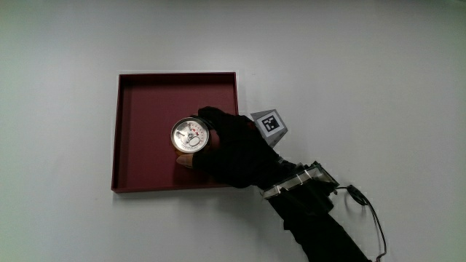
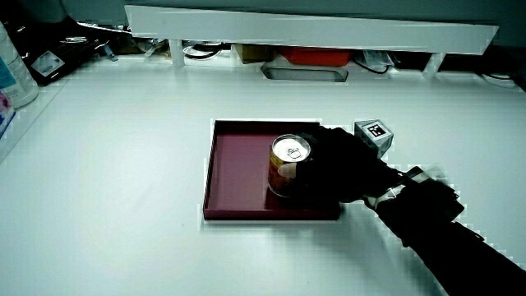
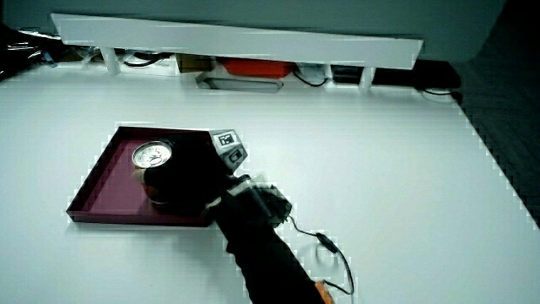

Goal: Pick red bull from plate

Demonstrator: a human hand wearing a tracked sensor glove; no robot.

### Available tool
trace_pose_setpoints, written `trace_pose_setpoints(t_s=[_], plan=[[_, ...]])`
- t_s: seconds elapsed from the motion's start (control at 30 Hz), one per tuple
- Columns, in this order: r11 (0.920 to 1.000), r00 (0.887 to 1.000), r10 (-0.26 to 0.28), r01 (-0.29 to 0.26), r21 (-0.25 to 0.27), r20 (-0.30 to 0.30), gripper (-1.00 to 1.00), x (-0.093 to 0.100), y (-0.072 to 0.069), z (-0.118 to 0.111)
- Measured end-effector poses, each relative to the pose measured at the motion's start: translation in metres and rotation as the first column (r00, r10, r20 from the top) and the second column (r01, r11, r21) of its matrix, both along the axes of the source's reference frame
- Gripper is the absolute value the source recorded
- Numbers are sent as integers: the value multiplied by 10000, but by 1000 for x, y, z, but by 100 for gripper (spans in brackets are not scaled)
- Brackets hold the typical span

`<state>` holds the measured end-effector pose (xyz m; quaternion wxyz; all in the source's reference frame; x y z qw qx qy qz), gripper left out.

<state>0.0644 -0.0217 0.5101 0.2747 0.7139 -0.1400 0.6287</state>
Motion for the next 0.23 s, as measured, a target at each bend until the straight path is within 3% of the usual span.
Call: trace_pose_setpoints(t_s=[0.03, 0.1, 0.17, 0.23], plan=[[9999, 10000, -14, 13, -130, -52, 100, 2, -1, -5], [9999, 9986, 112, -114, 41, 522, 100, 7, -3, -12], [9998, 9993, 118, -123, 148, 342, 100, 14, -6, -23], [9996, 9944, 240, -227, -138, 1028, 100, 20, -8, -37]])
